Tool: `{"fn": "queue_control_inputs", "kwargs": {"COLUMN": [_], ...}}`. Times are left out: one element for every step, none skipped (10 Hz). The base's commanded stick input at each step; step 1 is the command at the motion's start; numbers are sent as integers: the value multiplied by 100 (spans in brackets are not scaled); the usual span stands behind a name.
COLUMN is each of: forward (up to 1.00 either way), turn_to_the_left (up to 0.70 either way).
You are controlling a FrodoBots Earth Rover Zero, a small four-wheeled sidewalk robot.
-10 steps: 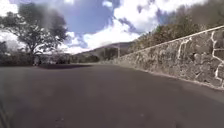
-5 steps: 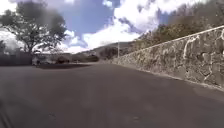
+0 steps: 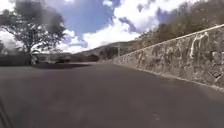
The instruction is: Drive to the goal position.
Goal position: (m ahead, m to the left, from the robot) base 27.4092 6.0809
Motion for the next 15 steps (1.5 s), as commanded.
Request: {"fn": "queue_control_inputs", "kwargs": {"forward": [70, 70, 70, 70, 70, 70, 70, 70, 70, 70, 70, 70, 70, 70, 70], "turn_to_the_left": [0, 0, 0, 0, 0, 0, 0, 0, 0, 0, 0, 0, 0, 0, 0]}}
